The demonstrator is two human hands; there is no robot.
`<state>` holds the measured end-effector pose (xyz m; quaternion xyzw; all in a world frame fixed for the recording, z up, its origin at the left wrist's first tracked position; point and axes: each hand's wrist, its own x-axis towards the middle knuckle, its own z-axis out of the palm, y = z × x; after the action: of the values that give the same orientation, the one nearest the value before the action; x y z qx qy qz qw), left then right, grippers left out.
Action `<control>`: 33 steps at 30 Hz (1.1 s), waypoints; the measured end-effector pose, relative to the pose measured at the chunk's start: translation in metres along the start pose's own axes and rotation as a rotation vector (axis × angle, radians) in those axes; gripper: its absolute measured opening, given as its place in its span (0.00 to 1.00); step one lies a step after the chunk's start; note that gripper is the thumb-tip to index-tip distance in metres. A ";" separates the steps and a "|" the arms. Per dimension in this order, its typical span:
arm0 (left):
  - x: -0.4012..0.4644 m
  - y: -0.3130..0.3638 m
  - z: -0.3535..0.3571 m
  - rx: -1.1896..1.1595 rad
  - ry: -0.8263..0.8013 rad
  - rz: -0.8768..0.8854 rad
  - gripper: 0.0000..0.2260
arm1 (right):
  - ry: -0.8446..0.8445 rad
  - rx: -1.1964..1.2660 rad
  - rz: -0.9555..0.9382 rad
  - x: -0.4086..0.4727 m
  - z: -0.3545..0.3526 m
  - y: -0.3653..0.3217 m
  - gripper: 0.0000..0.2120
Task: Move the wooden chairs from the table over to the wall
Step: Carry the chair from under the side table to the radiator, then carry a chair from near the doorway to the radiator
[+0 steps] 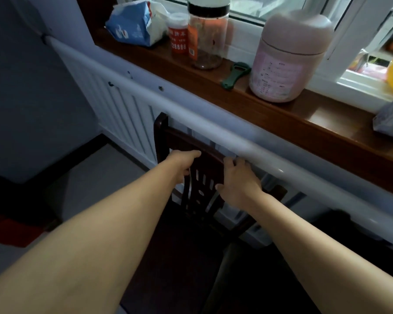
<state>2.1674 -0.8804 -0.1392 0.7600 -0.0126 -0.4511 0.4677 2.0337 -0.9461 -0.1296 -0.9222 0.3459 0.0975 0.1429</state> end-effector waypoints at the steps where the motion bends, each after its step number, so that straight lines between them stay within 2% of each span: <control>1: -0.005 -0.002 -0.006 0.021 0.006 0.023 0.27 | 0.006 -0.012 -0.031 -0.003 -0.001 -0.005 0.30; 9: -0.050 -0.036 -0.093 0.208 0.153 0.094 0.29 | -0.036 0.000 -0.266 -0.032 0.004 -0.068 0.34; 14: -0.084 -0.076 -0.166 0.281 0.197 0.126 0.24 | -0.098 -0.037 -0.409 -0.057 0.011 -0.138 0.35; 22: -0.149 -0.144 -0.305 0.132 0.284 0.094 0.28 | -0.157 -0.081 -0.513 -0.106 0.036 -0.276 0.34; 25: -0.183 -0.180 -0.371 0.106 0.376 0.079 0.24 | -0.177 -0.094 -0.582 -0.128 0.053 -0.344 0.34; 28: -0.213 -0.215 -0.430 0.064 0.467 0.055 0.09 | -0.218 -0.105 -0.638 -0.150 0.072 -0.404 0.36; 29: -0.222 -0.228 -0.449 0.041 0.493 0.050 0.08 | -0.232 -0.111 -0.657 -0.157 0.079 -0.425 0.36; 31: -0.244 -0.256 -0.490 0.007 0.531 0.036 0.12 | -0.256 -0.125 -0.713 -0.175 0.094 -0.471 0.37; 33: -0.268 -0.282 -0.528 -0.037 0.580 0.013 0.08 | -0.276 -0.132 -0.773 -0.193 0.107 -0.516 0.38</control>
<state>2.2634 -0.2347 -0.0800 0.8486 0.1249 -0.2122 0.4683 2.2255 -0.4213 -0.0750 -0.9696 -0.0550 0.1815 0.1549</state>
